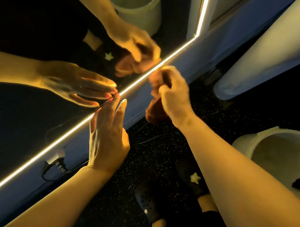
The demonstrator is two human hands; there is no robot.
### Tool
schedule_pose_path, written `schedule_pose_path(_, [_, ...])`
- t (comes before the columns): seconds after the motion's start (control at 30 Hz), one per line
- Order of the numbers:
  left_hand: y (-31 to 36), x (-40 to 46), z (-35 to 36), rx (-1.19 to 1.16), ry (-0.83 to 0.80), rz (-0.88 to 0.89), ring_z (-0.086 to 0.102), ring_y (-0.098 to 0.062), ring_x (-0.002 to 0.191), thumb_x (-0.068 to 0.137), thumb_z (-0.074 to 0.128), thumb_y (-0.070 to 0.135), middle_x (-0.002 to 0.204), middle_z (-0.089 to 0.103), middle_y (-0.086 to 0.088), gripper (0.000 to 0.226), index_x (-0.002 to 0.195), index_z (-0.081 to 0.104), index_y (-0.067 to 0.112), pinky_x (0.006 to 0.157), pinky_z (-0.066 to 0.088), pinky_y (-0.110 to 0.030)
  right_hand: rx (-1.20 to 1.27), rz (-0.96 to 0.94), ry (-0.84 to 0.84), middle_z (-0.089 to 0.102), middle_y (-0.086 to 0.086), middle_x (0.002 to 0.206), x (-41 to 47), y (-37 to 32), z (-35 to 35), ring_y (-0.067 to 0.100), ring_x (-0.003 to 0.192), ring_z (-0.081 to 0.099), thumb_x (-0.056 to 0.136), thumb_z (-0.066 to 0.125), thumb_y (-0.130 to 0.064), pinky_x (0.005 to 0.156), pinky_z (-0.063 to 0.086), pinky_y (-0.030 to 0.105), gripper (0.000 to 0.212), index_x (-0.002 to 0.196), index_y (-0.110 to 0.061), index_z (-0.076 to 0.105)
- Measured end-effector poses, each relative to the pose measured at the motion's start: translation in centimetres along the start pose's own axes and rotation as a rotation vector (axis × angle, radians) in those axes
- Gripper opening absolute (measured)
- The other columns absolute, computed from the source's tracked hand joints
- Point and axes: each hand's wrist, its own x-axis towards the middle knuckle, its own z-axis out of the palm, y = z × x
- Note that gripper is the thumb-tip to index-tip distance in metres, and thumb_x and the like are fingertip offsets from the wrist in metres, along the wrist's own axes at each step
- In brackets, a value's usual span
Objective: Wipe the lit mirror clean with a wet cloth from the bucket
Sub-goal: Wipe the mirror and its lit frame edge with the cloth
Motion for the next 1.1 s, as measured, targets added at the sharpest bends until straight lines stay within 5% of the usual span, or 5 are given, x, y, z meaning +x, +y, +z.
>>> schedule_pose_path(0.2, [-0.8,-1.1,0.0,-0.037,0.015,-0.020,0.030,-0.029,0.143,0.073,0.062,-0.015,0.155,0.030,-0.012,0.077,0.144,0.039,0.004,0.115,0.029,-0.050,0.094,-0.076,0.239,0.060,0.013,0.108,-0.5,-0.8,1.4,0.019,0.089,0.065,0.086,0.047,0.004,0.080,0.055,0.032,0.034,0.099,-0.028,0.049])
schedule_pose_path(0.53, [-1.8,-2.9,0.4,-0.035,0.002,-0.071,0.022,-0.025,0.146,0.073,0.060,-0.014,0.160,0.020,-0.010,0.080,0.147,0.037,0.004,0.116,0.022,-0.057,0.098,0.124,0.035,0.056,0.013,0.099,-1.6,1.6,2.1,0.014,0.065,0.053,0.079,0.034,0.019,0.054,0.052,0.034,0.045,0.096,-0.017,0.055])
schedule_pose_path(0.67, [-2.3,-3.4,0.4,-0.017,0.037,-0.070,0.019,-0.028,0.148,0.073,0.061,-0.014,0.160,0.017,-0.009,0.084,0.149,0.033,0.005,0.114,0.026,-0.060,0.058,0.205,-0.001,0.059,0.010,0.096,-2.5,1.9,2.8,0.021,0.078,0.054,0.081,0.035,0.019,0.077,0.057,0.042,0.043,0.104,-0.009,0.059])
schedule_pose_path(0.83, [-2.9,-4.2,0.3,-0.007,0.031,-0.083,0.012,-0.026,0.150,0.073,0.061,-0.013,0.161,0.013,-0.008,0.088,0.152,0.029,0.009,0.119,0.011,-0.060,0.117,0.273,-0.124,0.062,0.008,0.092,-3.3,1.4,3.4,0.017,0.073,0.059,0.082,0.033,0.021,0.069,0.058,0.035,0.048,0.106,-0.011,0.059])
schedule_pose_path(1.1, [-4.1,-5.6,-0.2,0.021,0.048,-0.127,0.012,-0.030,0.148,0.074,0.062,-0.008,0.158,0.017,-0.016,0.089,0.153,0.025,0.009,0.119,0.007,-0.059,0.079,0.052,-0.032,0.059,0.003,0.107,-6.1,0.6,5.6,0.008,0.076,0.060,0.092,0.043,0.011,0.064,0.058,0.026,0.036,0.115,-0.014,0.056])
